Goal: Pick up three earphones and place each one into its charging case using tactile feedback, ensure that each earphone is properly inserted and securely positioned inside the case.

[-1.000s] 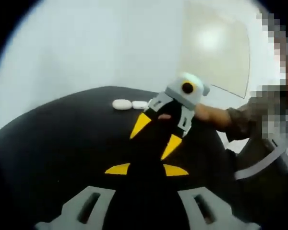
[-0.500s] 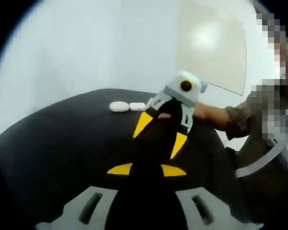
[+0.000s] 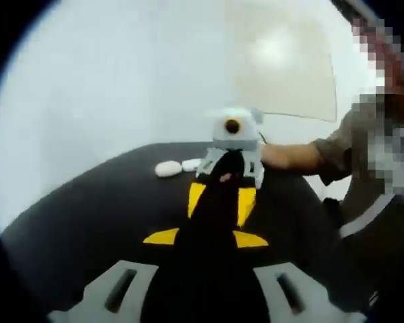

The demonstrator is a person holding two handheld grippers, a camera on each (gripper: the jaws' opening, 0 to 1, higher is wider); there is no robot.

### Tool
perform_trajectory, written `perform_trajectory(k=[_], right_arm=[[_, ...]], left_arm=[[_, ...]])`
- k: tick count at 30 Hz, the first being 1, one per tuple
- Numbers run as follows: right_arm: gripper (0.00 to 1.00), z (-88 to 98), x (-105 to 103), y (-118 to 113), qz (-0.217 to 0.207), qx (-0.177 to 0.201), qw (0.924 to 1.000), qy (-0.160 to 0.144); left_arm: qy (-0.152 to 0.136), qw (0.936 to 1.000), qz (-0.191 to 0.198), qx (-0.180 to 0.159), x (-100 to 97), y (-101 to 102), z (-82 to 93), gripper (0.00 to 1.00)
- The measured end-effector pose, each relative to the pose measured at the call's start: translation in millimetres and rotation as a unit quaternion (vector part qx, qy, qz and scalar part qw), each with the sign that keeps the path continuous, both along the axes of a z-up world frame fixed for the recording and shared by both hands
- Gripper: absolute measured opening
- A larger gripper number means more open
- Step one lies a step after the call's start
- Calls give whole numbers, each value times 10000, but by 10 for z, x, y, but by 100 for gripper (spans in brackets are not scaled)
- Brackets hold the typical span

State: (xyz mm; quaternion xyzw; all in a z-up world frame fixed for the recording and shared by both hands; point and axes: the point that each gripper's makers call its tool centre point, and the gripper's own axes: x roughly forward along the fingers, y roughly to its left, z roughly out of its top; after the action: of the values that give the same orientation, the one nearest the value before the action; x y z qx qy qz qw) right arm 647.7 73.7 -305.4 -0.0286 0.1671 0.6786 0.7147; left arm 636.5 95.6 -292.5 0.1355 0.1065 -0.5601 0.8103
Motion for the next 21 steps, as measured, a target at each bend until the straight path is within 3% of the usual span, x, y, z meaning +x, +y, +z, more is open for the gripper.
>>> perform_trajectory(k=[3, 6, 8, 12, 14, 16, 18, 21], right_arm=[[32, 13, -61, 23, 55, 101, 9942, 1071], [26, 111, -50, 29, -65, 404, 9859, 1623], [24, 109, -30, 22, -147, 418, 9806, 1912], [24, 104, -66, 76, -153, 429, 9806, 1908], [23, 110, -79, 76, -152, 440, 9814, 1862], [23, 125, -83, 81, -130, 497, 9834, 1743], [23, 144, -54, 64, -132, 541, 9881, 1436], [23, 115, -58, -47, -22, 305, 9979, 577]], left_arm=[[-432, 9984, -296, 196, -74, -98, -22, 30], [-672, 9965, -364, 332, -86, -152, -55, 29], [-887, 9948, -280, 407, -30, -158, -56, 27], [-929, 9946, -222, 410, 26, -188, -65, 17], [-749, 9963, -180, 373, 28, -193, -83, 16], [-388, 9989, -89, 265, 25, -183, -89, 15], [-66, 9998, -17, 173, 22, -169, -85, 14], [-34, 9998, 51, 190, 47, -146, -86, 14]])
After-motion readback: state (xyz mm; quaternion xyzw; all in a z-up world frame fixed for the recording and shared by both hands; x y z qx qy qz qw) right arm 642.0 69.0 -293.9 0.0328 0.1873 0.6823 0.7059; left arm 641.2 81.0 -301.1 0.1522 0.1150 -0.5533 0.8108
